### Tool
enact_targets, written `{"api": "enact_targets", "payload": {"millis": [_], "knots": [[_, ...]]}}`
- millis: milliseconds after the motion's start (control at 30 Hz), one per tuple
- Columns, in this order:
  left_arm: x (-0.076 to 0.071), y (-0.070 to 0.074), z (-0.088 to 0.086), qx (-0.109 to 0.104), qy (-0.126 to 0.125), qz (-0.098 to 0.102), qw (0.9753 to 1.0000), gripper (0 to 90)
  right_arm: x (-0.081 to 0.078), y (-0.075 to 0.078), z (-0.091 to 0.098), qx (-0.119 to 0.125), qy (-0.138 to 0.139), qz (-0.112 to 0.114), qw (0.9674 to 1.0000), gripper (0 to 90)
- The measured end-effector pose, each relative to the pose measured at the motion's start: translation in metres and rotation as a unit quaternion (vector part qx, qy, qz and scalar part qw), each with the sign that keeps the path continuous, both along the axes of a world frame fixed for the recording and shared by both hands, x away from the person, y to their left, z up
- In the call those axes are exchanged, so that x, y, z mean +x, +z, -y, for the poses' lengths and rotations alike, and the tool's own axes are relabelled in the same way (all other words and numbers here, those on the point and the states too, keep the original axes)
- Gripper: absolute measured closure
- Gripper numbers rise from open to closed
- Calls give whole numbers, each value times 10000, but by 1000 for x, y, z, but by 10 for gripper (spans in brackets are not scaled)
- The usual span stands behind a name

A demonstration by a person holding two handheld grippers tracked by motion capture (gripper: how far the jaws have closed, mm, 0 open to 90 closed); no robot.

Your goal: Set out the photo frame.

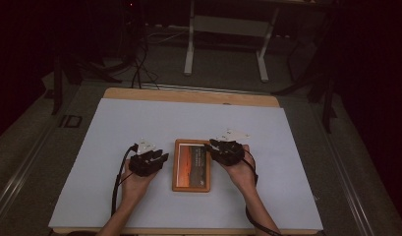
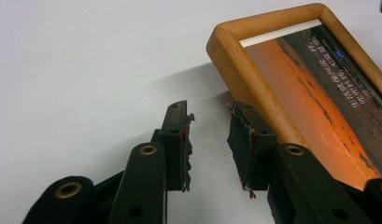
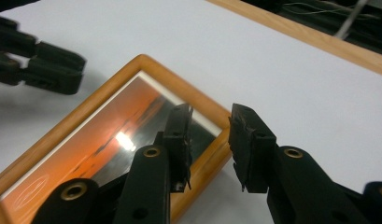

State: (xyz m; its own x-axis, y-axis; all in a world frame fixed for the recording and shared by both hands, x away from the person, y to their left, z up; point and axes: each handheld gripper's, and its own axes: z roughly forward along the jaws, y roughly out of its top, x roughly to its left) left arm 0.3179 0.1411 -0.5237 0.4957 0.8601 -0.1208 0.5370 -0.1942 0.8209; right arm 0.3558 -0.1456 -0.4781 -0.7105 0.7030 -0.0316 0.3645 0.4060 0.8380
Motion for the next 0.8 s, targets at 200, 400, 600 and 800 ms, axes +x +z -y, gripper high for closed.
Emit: {"api": "enact_targets", "payload": {"millis": [200,400,600,800], "knots": [[1,-1,-1,-21,15,-20,10000,661,6,0,-4,59,-96,32,9999,734],[2,-2,-1,22,22,-31,10000,658,10,-4,-8,23,-68,10,10000,897],[3,-4,1,8,1,-55,10000,658,16,-13,-18,-315,53,-21,9995,898],[3,-4,0,18,1,-56,10000,655,20,-18,-23,-386,6,-47,9992,898]]}}
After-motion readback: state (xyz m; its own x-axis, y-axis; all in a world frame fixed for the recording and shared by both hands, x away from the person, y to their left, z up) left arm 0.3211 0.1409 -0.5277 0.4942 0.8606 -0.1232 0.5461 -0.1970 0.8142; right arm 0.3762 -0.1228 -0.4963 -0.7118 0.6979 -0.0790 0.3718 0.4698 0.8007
